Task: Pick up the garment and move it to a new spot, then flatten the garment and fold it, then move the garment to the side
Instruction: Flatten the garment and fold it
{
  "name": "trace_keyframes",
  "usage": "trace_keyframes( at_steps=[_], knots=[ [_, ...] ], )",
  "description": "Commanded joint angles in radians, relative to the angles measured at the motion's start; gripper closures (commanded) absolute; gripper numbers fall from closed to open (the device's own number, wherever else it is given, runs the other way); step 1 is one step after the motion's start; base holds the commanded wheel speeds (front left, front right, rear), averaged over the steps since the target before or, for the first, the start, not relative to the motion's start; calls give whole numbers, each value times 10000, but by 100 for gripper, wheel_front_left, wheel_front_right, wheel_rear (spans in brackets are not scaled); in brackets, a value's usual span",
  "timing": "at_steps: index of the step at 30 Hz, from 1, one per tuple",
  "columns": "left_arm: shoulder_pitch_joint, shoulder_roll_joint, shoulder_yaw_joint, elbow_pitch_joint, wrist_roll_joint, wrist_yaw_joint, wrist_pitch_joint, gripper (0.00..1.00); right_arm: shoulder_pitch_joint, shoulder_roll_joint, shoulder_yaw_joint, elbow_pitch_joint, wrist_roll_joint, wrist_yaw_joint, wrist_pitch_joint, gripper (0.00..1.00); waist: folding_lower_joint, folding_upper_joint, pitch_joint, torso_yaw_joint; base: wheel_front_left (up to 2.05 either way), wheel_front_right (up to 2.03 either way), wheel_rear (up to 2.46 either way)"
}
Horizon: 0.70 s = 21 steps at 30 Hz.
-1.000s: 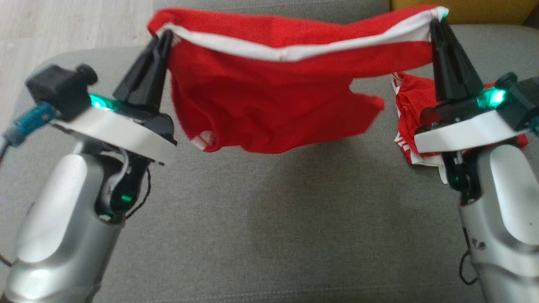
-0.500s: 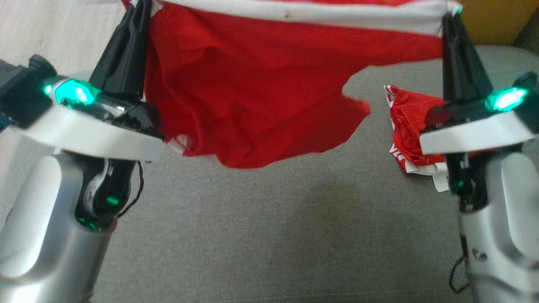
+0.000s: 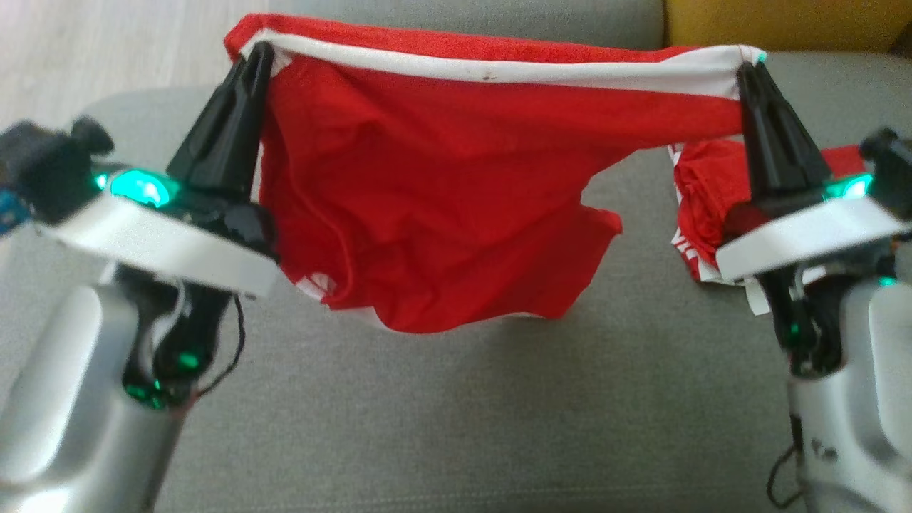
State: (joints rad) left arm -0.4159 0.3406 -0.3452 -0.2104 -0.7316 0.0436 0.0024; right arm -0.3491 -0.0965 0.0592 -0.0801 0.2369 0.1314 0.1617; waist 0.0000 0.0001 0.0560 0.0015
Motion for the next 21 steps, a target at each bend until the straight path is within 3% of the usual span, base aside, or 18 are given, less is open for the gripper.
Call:
trace_keyframes(
  at_steps=[1, 6, 10, 16, 21],
  knots=[
    [-1027, 283, 474, -61, -181, -81, 144, 100, -888, 86, 178, -229, 50, -7, 213, 100, 0, -1, 376, 67, 0, 0, 0],
    [-2709, 240, 648, 1545, -667, -466, 613, 100, -2877, -77, 261, 982, 362, -7, 852, 100, 0, -1, 1540, 135, 0, 0, 0],
    [-4842, 244, 682, 3299, -507, -933, 601, 100, -5379, -399, 470, 2748, 224, -7, 588, 100, 0, -1, 2654, 195, 0, 0, 0],
    [-8150, 21, 747, 5938, 69, -1396, -595, 100, -9163, -484, 674, 5867, -532, -7, -1350, 100, 0, -1, 3832, 292, 0, 0, 0],
    [-9701, -359, 735, 7582, 141, -1618, -1899, 100, -10886, -161, 106, 7998, -1165, -7, -3050, 100, 0, -1, 4396, 385, 0, 0, 0]
  ],
)
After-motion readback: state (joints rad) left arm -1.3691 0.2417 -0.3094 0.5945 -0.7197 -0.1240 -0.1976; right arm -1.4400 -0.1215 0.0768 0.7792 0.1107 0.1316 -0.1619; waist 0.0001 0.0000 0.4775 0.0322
